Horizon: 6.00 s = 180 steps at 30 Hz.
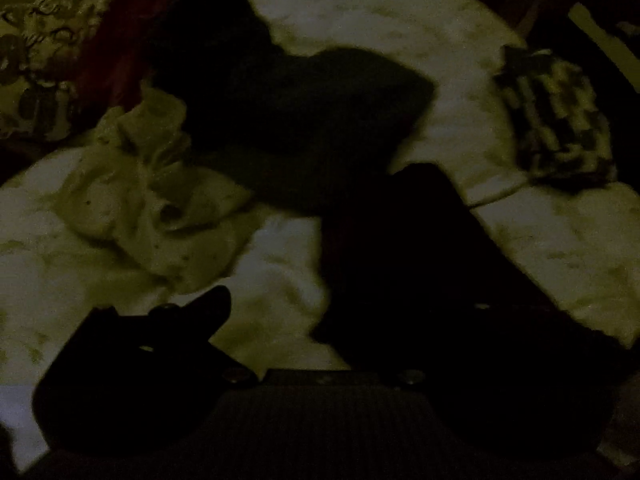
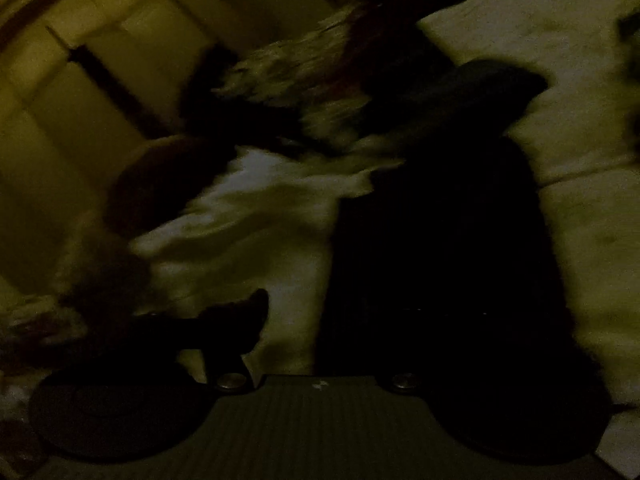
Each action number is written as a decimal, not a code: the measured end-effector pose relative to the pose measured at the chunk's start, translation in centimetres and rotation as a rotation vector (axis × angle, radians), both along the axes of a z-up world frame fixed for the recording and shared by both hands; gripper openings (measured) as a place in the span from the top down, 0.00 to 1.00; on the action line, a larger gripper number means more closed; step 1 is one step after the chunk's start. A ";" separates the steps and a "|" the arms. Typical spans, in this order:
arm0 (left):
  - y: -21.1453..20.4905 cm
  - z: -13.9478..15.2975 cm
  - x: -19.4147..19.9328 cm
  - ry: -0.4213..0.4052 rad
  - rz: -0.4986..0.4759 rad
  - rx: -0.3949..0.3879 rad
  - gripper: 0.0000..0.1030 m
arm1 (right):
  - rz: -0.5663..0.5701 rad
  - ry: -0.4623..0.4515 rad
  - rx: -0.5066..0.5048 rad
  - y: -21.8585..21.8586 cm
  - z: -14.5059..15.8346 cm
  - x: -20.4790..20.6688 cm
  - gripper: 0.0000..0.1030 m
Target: Fold small clothes
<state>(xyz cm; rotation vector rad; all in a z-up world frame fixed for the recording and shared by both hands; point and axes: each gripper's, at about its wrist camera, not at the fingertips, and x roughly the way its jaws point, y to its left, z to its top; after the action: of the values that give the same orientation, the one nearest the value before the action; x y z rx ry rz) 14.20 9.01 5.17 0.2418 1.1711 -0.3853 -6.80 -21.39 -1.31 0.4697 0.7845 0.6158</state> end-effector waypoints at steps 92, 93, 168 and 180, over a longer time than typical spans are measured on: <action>-12.6 -7.9 -23.7 -0.061 -0.686 0.173 0.41 | -0.003 0.236 -0.244 -9.1 -2.5 -1.8 0.25; -12.7 -7.8 -23.9 -0.068 -0.693 0.173 0.46 | -0.002 0.233 -0.246 -9.1 -2.5 -1.8 0.25; -6.9 -9.3 -1.6 0.049 0.106 -0.180 0.81 | -0.036 0.188 0.139 -7.7 -8.9 18.4 0.73; -22.4 -2.3 -2.7 -0.020 -0.039 -0.368 0.81 | -0.023 -0.044 -0.260 -16.4 7.1 17.7 0.75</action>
<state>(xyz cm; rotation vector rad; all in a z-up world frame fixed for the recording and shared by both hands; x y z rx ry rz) 11.53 -13.36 2.87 -0.0521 1.0551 -0.6222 10.92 -37.78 5.74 0.2255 0.8032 0.4930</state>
